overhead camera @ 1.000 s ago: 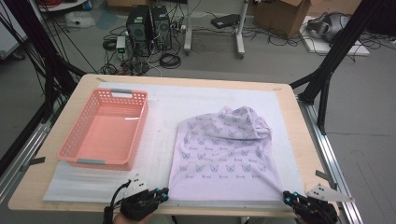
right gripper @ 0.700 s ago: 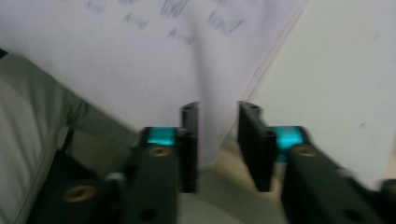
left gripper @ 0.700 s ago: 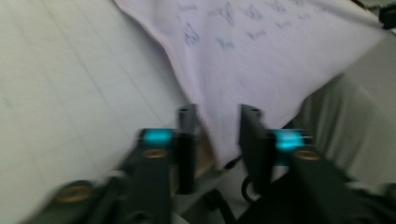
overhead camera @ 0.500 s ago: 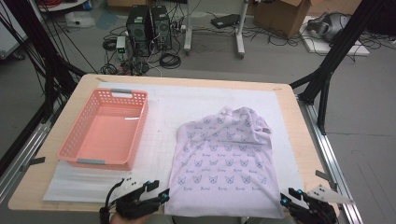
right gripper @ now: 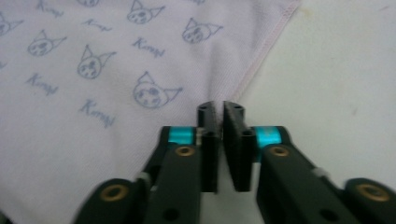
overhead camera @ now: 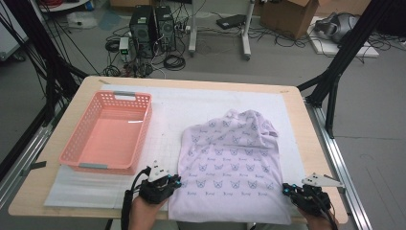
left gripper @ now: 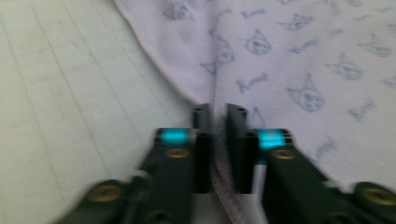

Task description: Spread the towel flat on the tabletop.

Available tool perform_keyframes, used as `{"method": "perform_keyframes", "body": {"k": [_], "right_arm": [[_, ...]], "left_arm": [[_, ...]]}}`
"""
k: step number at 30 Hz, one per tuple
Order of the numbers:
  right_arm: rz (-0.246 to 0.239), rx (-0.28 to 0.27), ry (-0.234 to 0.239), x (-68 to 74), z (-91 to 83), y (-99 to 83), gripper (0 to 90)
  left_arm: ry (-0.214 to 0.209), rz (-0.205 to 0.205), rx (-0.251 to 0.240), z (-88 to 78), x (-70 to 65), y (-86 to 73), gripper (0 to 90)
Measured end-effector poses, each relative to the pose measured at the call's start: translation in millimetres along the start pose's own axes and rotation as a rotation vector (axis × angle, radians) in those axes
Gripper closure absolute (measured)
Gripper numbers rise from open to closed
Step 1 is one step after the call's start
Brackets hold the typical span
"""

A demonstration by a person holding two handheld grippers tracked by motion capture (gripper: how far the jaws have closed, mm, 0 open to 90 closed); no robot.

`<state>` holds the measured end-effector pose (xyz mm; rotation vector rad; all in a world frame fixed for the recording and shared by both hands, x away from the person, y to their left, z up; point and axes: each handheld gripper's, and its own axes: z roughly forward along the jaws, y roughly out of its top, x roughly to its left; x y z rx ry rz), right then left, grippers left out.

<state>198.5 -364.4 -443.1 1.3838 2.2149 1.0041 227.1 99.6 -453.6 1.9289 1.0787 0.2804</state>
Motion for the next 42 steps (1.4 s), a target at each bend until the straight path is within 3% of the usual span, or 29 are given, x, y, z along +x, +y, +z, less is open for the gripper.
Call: {"method": "perform_keyframes", "body": {"k": [6,8,12,13,15,17,20,22,23,24,27,28,29,30,31,32,33,34,35,37,38,39,40,42], "right_arm": [[-0.002,-0.004,0.05,5.6,-19.3,-12.1,88.2],[0.001,-0.017,0.074,9.0,-26.9,-15.0,88.1],[-0.024,-0.038,0.131,17.8,-25.1,-10.3,88.1],[-0.037,-0.03,0.13,21.5,-20.9,-7.8,88.1],[-0.069,0.002,0.106,26.7,-11.7,-4.7,88.1],[-0.079,0.024,0.06,22.8,-8.3,-6.4,88.1],[-0.061,0.04,-0.004,13.0,-18.0,-13.7,88.2],[-0.039,0.047,0.006,8.5,-25.5,-18.9,87.2],[-0.021,0.041,0.031,6.6,-28.0,-20.4,84.6],[-0.005,0.017,0.035,6.3,-29.7,-20.5,75.2],[0.022,-0.038,0.023,5.6,-28.3,-13.3,61.0],[0.028,-0.051,0.01,5.6,-25.6,-10.0,60.4],[0.026,-0.055,0.001,5.9,-22.6,-6.9,60.3],[0.031,-0.056,-0.006,6.8,-18.8,-4.2,58.5],[0.025,-0.052,-0.009,6.5,-13.8,-1.6,57.7],[0.014,-0.049,-0.014,6.1,-8.6,0.5,57.3],[0.015,-0.041,-0.013,6.8,-3.6,2.3,57.2],[0.011,-0.029,-0.013,7.8,1.2,3.8,56.9],[-0.006,-0.015,-0.02,8.9,5.4,5.0,56.8],[-0.016,-0.004,-0.021,13.2,9.3,5.3,57.6],[-0.025,-0.006,-0.015,15.3,9.0,4.8,64.0],[-0.032,-0.004,0.013,17.0,8.2,4.4,74.1],[-0.044,0.005,0.048,19.4,7.0,3.4,83.6],[-0.08,0.013,0.08,27.4,5.6,1.8,86.5]], "left_arm": [[-0.046,-0.023,0.0,-25.3,-0.4,-13.3,85.7],[-0.059,-0.016,-0.008,-42.1,-1.2,-18.0,85.7],[-0.032,-0.018,-0.016,-52.9,6.6,-19.7,85.6],[-0.029,-0.048,-0.016,-53.8,14.1,-19.6,85.5],[-0.032,-0.052,-0.015,-52.4,15.7,-20.4,85.1],[-0.069,-0.056,-0.018,-43.7,11.5,-23.2,81.5],[-0.089,-0.054,-0.052,-37.9,6.7,-19.9,58.0],[-0.089,-0.055,-0.066,-36.7,6.1,-17.8,50.5],[-0.086,-0.05,-0.079,-34.9,6.1,-15.3,48.0],[-0.069,-0.047,-0.086,-28.5,6.7,-8.6,45.4],[-0.06,-0.064,-0.047,-13.1,6.7,-1.7,44.8],[-0.06,-0.064,-0.047,-13.1,6.7,-1.7,44.7],[-0.063,-0.058,-0.026,-7.1,4.1,-1.8,44.8],[-0.031,-0.01,-0.027,-2.0,-4.7,-4.6,44.4],[-0.004,0.024,-0.028,-1.9,-8.1,-5.8,49.2],[0.029,0.058,-0.023,-3.5,-10.7,-7.1,60.4],[0.014,0.055,-0.011,-5.8,-9.2,-7.9,81.0],[0.014,0.055,-0.011,-5.8,-9.2,-7.9,85.9],[0.006,0.038,0.005,-13.0,-6.6,-10.4,86.7],[0.006,0.042,0.017,-18.9,-4.9,-12.5,87.0],[0.006,0.033,0.024,-34.0,0.7,-20.2,87.1],[0.006,0.033,0.024,-34.0,0.7,-20.2,87.1],[-0.012,0.011,0.023,-48.5,6.3,-28.9,87.1],[-0.046,0.024,0.022,-55.1,7.2,-35.5,86.8]]}}
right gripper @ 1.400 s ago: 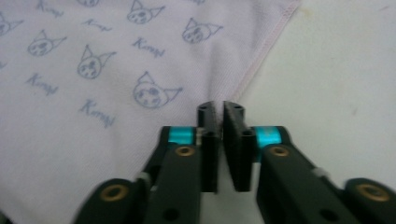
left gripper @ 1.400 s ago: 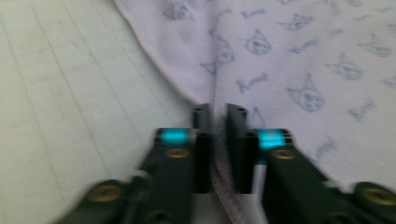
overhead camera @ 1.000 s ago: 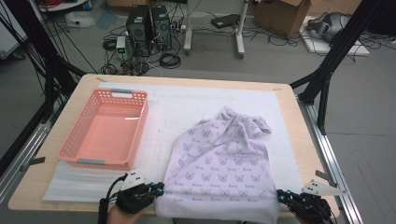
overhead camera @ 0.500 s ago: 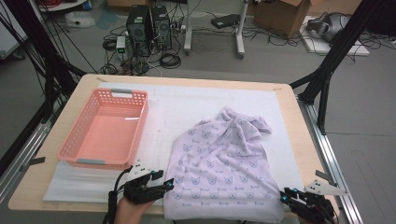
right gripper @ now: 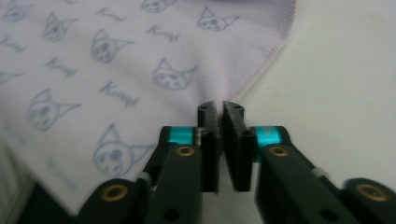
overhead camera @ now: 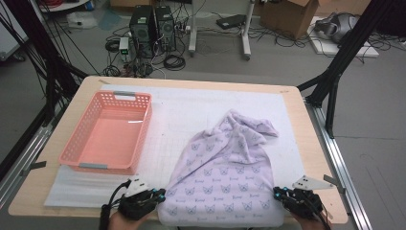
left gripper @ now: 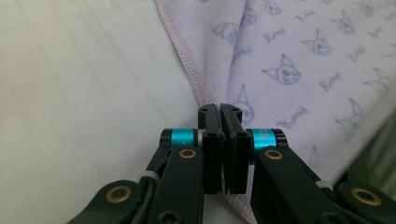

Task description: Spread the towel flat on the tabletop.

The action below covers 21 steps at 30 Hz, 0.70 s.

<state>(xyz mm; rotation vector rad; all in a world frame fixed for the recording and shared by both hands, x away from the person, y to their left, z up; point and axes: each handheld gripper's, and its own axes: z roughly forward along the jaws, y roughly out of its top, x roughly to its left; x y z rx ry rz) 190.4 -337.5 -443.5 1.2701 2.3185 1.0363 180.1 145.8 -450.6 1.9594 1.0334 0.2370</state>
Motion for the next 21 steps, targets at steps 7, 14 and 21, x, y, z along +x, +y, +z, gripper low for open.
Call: {"method": "perform_keyframes", "body": {"k": [7,14,21], "right_arm": [[-0.009,0.048,-0.02,8.5,-34.4,-28.0,87.0],[0.046,-0.037,-0.014,1.2,-45.1,-29.5,65.1],[0.064,-0.086,-0.07,-16.6,-18.2,-2.5,61.6]], "left_arm": [[-0.039,-0.017,-0.053,8.4,-2.2,4.7,51.9],[0.006,-0.046,-0.114,37.1,7.9,35.7,45.2],[0.035,-0.047,-0.043,69.6,14.7,56.4,51.0]]}}
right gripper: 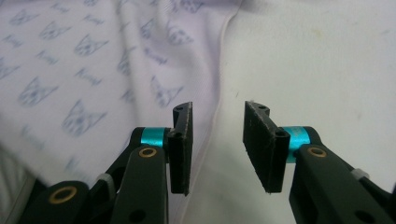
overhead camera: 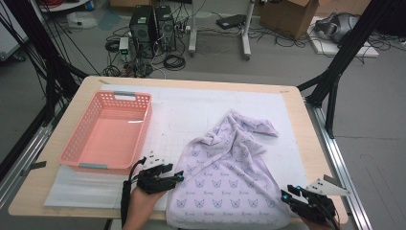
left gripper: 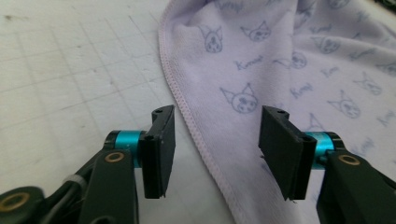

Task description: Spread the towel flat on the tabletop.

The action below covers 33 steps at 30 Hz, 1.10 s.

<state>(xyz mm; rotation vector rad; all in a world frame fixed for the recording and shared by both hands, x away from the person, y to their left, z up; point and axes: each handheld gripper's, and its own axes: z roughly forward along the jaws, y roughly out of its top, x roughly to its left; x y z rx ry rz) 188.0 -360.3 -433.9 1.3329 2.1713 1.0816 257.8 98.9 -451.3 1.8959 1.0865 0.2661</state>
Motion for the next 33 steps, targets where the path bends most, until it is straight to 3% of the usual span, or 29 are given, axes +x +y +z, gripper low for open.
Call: {"method": "perform_keyframes", "body": {"k": [1,2,4,9,11,15,17,18,19,20,22,26,30,33], "right_arm": [[0.006,0.004,-0.003,-1.4,4.7,2.5,61.2],[0.007,0.004,-0.005,-2.5,9.2,4.8,60.8],[0.004,0.004,-0.007,-4.0,16.9,10.0,60.8],[0.006,-0.007,-0.008,-5.6,34.7,23.4,61.1],[0.009,-0.001,-0.007,-4.7,42.7,28.6,60.6],[0.014,0.006,0.019,1.4,61.4,37.0,59.9],[-0.025,0.039,0.02,8.7,70.6,38.8,65.6],[-0.053,0.033,0.002,12.1,71.2,38.8,76.2],[-0.055,0.038,0.03,13.0,70.1,39.1,84.4],[-0.068,0.047,0.007,14.2,67.7,38.8,85.8],[-0.088,0.064,-0.013,13.5,60.2,35.5,86.3],[-0.061,0.086,-0.03,3.0,36.1,20.0,86.4],[-0.031,0.09,-0.057,-5.5,8.4,-1.6,86.4],[0.01,0.09,-0.033,-10.1,-4.4,-10.9,83.0]], "left_arm": [[0.06,0.033,0.011,3.4,-4.9,-0.7,57.0],[0.08,0.044,0.013,2.7,-5.6,-1.3,68.4],[0.067,0.039,0.02,-0.6,-5.0,-3.4,86.1],[0.065,0.065,0.039,-18.8,-9.1,-14.1,88.0],[0.043,0.071,0.038,-38.5,-11.3,-29.1,88.0],[0.031,0.085,0.037,-52.7,-12.0,-40.1,87.9],[0.023,0.086,0.033,-57.1,-10.7,-42.4,87.2],[0.015,0.077,0.026,-57.2,-10.1,-43.2,86.3],[0.012,0.067,0.015,-56.0,-9.3,-43.8,82.3],[-0.001,0.054,0.007,-55.1,-8.7,-43.6,75.8],[-0.004,0.033,-0.015,-53.9,-8.3,-42.3,65.3],[-0.007,0.027,-0.048,-50.4,-6.3,-35.4,52.5],[-0.011,0.013,-0.055,-44.3,-4.4,-30.1,47.9],[-0.023,-0.004,-0.068,-34.2,-2.2,-19.2,46.9]]}}
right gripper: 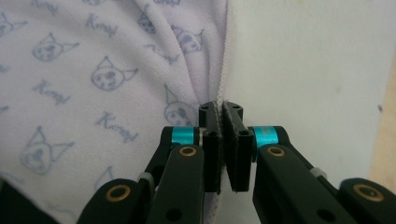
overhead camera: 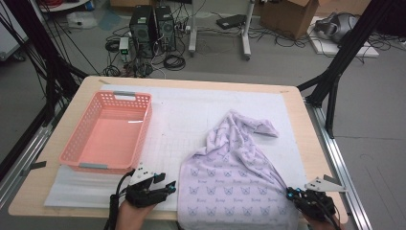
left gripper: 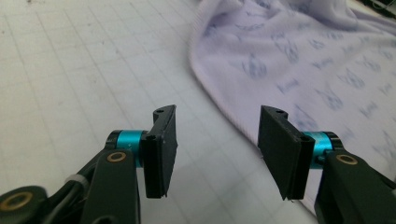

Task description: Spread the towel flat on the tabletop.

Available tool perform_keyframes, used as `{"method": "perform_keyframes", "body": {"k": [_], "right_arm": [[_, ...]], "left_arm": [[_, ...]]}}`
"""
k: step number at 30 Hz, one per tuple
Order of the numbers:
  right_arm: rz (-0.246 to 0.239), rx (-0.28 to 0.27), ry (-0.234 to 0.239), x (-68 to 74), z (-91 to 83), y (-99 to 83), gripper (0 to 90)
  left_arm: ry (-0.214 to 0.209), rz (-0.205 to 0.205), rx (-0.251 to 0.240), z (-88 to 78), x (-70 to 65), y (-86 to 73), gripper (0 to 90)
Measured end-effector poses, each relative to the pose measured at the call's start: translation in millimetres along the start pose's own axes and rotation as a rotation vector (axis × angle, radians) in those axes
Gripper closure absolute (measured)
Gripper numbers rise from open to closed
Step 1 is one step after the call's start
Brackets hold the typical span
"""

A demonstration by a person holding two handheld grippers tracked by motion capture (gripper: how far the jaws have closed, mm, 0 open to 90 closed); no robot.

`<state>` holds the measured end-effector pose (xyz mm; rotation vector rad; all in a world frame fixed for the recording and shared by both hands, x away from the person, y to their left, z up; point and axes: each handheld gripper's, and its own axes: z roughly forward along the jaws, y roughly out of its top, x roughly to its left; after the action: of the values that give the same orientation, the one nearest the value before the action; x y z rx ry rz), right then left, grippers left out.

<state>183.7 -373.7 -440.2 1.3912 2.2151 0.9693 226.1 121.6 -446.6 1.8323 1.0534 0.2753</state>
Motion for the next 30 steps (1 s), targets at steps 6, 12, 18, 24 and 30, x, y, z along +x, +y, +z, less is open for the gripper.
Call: {"method": "perform_keyframes", "body": {"k": [6,12,18,24,30], "right_arm": [[0.042,-0.098,0.008,-5.6,-6.5,2.3,67.3],[0.058,-0.099,-0.015,-10.7,-3.7,1.9,62.9],[0.026,-0.042,-0.004,-7.7,6.3,-1.8,62.9],[-0.023,-0.027,0.085,4.0,7.2,-0.4,86.1],[-0.098,-0.003,0.176,30.9,11.2,2.6,86.2]], "left_arm": [[-0.001,-0.005,0.027,32.5,2.9,22.8,47.2],[-0.005,0.023,0.093,68.6,-3.8,38.7,45.8],[0.063,0.101,0.122,72.0,-11.8,37.7,85.2],[0.075,0.062,0.111,47.3,3.3,27.8,86.2],[0.078,0.051,0.114,23.7,16.3,21.9,86.1]]}}
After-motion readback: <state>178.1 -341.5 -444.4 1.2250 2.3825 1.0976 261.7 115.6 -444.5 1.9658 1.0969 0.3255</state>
